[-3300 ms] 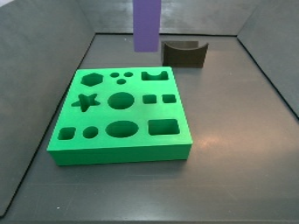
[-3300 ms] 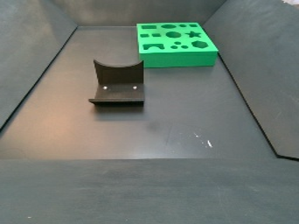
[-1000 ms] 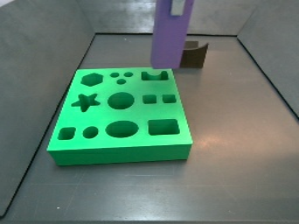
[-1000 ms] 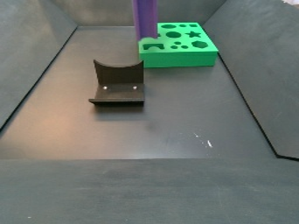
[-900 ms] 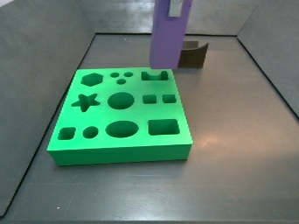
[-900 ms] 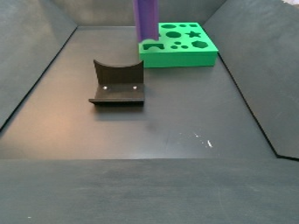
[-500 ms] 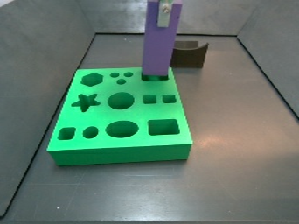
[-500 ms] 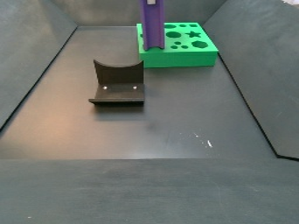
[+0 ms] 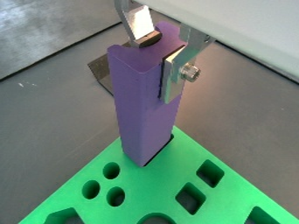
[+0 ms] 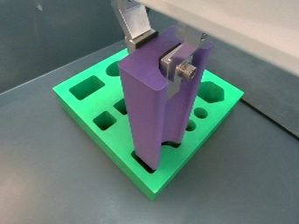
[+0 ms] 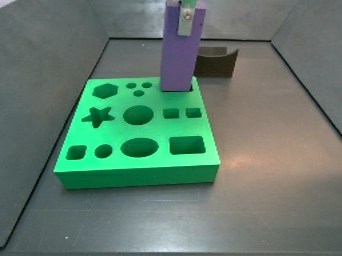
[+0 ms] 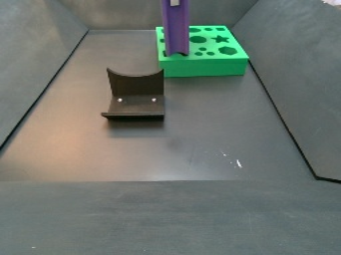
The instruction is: Insert the arch object.
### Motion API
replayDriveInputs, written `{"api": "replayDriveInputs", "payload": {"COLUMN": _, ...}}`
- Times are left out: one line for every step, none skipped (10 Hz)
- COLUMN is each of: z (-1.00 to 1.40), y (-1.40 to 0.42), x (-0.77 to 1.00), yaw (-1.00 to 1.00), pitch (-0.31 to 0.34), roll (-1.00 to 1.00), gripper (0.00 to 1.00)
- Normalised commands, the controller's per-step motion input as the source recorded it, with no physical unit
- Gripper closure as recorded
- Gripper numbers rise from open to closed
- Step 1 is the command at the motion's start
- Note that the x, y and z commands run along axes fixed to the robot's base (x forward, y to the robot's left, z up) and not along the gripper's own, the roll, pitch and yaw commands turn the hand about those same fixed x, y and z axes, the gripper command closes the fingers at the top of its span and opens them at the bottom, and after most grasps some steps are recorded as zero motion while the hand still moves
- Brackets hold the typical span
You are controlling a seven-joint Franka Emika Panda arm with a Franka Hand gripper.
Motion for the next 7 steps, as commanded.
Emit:
{"api": "replayDriveInputs", "payload": {"z": -0.16, "y": 0.07, "x": 0.06, "yaw": -0.08, "pitch": -0.059, "roll": -0.20, "gripper": 1.00}}
{"api": "replayDriveInputs", "payload": {"z": -0.19, "y": 0.09, "x": 0.09, "yaw": -0.13, "pitch": -0.057, "roll": -0.17, "gripper": 1.00}}
{"api": "replayDriveInputs", "payload": {"z": -0.24, "y": 0.00, "x": 0.10, "yaw": -0.15, "pitch": -0.079, "roll": -0.19, "gripper": 1.00}}
{"api": "replayDriveInputs", "payload": {"z": -0.22, "y": 0.00, "x": 0.08, "yaw": -0.33, "pitch": -0.123, "roll": -0.25, "gripper": 1.00}}
{"api": "replayDriveInputs", "payload": {"z": -0.23, "y": 0.00, "x": 0.00, "yaw": -0.39, "pitch": -0.133, "roll": -0.24, "gripper": 1.00}}
{"api": "replayDriveInputs", "payload": {"z": -0.28, "y": 0.00, "x": 0.00, "yaw": -0.29, "pitch": -0.150, "roll": -0.23, "gripper": 1.00}}
{"api": "replayDriveInputs", "payload": {"z": -0.25, "y": 0.00, "x": 0.06, "yaw": -0.28, "pitch": -0.123, "roll": -0.14, "gripper": 1.00}}
